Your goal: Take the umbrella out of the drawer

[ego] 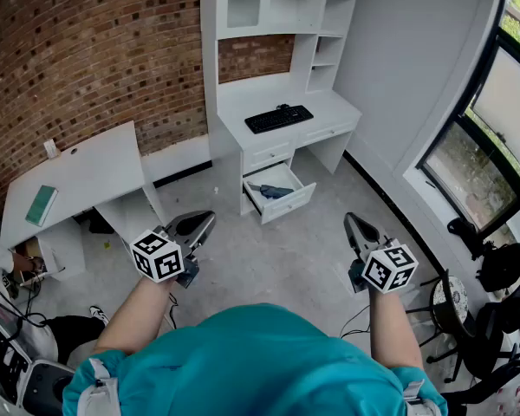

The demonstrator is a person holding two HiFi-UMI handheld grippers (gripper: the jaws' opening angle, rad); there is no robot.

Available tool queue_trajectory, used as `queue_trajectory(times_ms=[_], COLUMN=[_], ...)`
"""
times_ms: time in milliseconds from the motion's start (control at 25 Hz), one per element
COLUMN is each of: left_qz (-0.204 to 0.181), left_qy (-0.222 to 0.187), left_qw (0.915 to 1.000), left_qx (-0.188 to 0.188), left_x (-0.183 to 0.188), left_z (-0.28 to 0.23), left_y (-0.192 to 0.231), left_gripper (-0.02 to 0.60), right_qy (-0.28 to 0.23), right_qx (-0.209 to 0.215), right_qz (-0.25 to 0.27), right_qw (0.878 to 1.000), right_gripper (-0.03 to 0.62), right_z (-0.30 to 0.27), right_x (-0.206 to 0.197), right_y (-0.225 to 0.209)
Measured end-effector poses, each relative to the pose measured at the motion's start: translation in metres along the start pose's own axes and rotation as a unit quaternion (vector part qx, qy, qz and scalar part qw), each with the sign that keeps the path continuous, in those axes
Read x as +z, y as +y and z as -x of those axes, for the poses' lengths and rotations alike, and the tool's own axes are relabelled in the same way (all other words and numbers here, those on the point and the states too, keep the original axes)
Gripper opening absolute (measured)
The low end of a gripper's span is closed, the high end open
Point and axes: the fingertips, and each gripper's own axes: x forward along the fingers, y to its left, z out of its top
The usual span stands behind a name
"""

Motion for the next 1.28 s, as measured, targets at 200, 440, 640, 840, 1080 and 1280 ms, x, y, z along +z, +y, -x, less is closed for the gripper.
queue_trajectory(times_ms=[200,440,640,840,1080,1280], left_qz=[0.000,0.000,-0.004,-0.011,-0.019,-0.019], left_qy=[0.002,0.007,0.013,0.009,0.000,0.004], left_qw=[1.0000,1.0000,0.9999,0.9997,0.9991,0.9988], left_qx=[-0.001,-0.002,0.005,0.018,0.037,0.045], left_x=[0.000,0.000,-0.002,-0.004,-0.007,-0.016], left_z=[0.002,-0.002,-0.012,-0.037,-0.070,-0.088], left_y=[0.000,-0.001,-0.007,-0.030,-0.056,-0.067], left_gripper=[0.015,0.015,0.015,0.015,0.015,0.015], right_qy=[0.000,0.005,0.008,0.009,0.010,0.011], right_qx=[0.000,0.006,0.019,0.033,0.052,0.062], right_qz=[0.000,-0.003,0.007,0.014,0.022,0.018], right_qw=[1.000,1.000,1.000,0.999,0.998,0.998], right_gripper=[0.020,0.020,0.021,0.021,0.021,0.021], right_z=[0.000,-0.004,-0.004,0.008,0.021,0.020], right_x=[0.000,0.000,0.003,0.008,0.009,0.003], right_y=[0.002,0.000,-0.007,-0.038,-0.080,-0.105])
